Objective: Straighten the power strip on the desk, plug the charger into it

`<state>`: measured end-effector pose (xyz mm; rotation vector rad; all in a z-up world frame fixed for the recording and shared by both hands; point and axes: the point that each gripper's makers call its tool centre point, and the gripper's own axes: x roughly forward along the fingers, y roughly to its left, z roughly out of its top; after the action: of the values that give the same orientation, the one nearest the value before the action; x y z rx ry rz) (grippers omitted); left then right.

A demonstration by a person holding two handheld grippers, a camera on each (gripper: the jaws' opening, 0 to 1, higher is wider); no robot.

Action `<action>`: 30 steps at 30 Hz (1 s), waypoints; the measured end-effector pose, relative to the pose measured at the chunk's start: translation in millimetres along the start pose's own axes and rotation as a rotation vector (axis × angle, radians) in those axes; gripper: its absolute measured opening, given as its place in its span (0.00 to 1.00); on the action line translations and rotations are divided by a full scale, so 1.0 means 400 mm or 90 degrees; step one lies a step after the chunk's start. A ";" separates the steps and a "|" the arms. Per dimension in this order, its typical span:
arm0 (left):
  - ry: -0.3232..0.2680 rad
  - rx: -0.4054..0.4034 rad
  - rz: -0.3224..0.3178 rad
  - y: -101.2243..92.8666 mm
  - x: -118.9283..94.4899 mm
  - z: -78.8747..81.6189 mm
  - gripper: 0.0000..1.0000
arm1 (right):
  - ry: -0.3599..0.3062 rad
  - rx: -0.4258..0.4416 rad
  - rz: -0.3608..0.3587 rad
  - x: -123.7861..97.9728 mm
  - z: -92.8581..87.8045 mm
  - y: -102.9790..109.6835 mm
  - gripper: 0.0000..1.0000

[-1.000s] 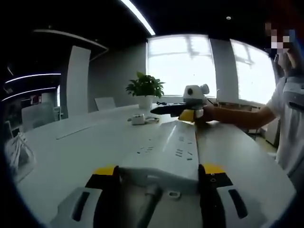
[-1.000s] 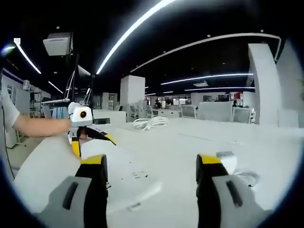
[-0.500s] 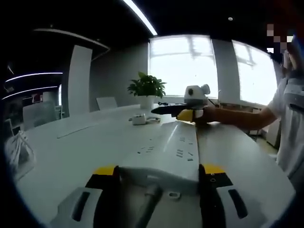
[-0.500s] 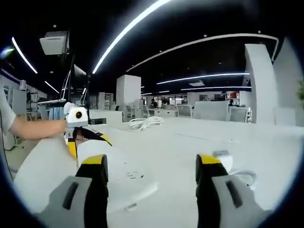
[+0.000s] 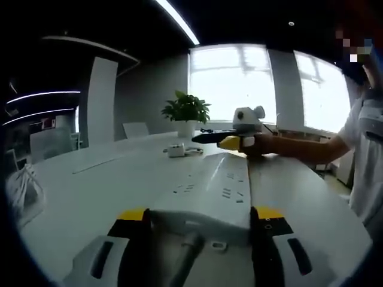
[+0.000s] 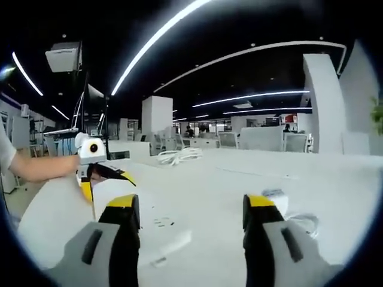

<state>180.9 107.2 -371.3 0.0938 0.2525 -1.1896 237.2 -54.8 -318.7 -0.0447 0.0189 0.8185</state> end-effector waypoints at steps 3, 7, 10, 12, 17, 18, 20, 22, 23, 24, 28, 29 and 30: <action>0.000 0.000 0.000 0.001 -0.001 0.000 0.69 | 0.003 -0.004 -0.007 0.000 -0.003 -0.007 0.68; 0.001 -0.001 0.004 0.002 -0.001 -0.001 0.69 | 0.004 -0.008 -0.009 -0.001 -0.002 -0.009 0.68; 0.003 -0.002 0.007 0.001 -0.002 -0.002 0.69 | 0.003 -0.010 -0.004 0.001 -0.001 -0.004 0.68; 0.005 -0.002 0.010 0.000 -0.003 -0.003 0.69 | 0.004 -0.017 -0.003 0.002 -0.001 -0.001 0.68; 0.009 0.004 0.023 0.001 -0.004 -0.003 0.70 | 0.009 -0.021 -0.010 0.001 -0.005 -0.007 0.66; 0.009 0.008 0.031 0.004 -0.005 -0.002 0.72 | 0.009 -0.019 -0.011 0.001 -0.005 -0.008 0.66; 0.005 0.018 0.037 0.003 -0.007 0.000 0.72 | 0.010 -0.016 -0.013 0.000 -0.006 -0.009 0.66; -0.002 0.033 0.044 0.003 -0.009 0.005 0.72 | 0.011 -0.018 -0.013 0.001 -0.007 -0.009 0.66; -0.002 0.045 0.051 0.005 -0.010 0.007 0.72 | 0.013 -0.019 -0.014 0.001 -0.008 -0.009 0.65; -0.007 0.062 0.058 0.005 -0.011 0.012 0.72 | 0.014 -0.020 -0.014 0.001 -0.009 -0.009 0.65; -0.008 0.071 0.057 -0.001 -0.011 0.013 0.68 | 0.016 -0.025 -0.014 0.002 -0.011 -0.009 0.65; -0.010 0.073 0.057 0.000 -0.011 0.014 0.68 | 0.016 -0.026 -0.015 0.002 -0.011 -0.010 0.65; -0.012 0.076 0.056 0.000 -0.011 0.015 0.68 | 0.017 -0.026 -0.015 0.002 -0.012 -0.010 0.65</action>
<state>180.0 109.9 -364.6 0.1960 0.1601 -1.1169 240.8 -57.2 -323.2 -0.0944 0.0261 0.7945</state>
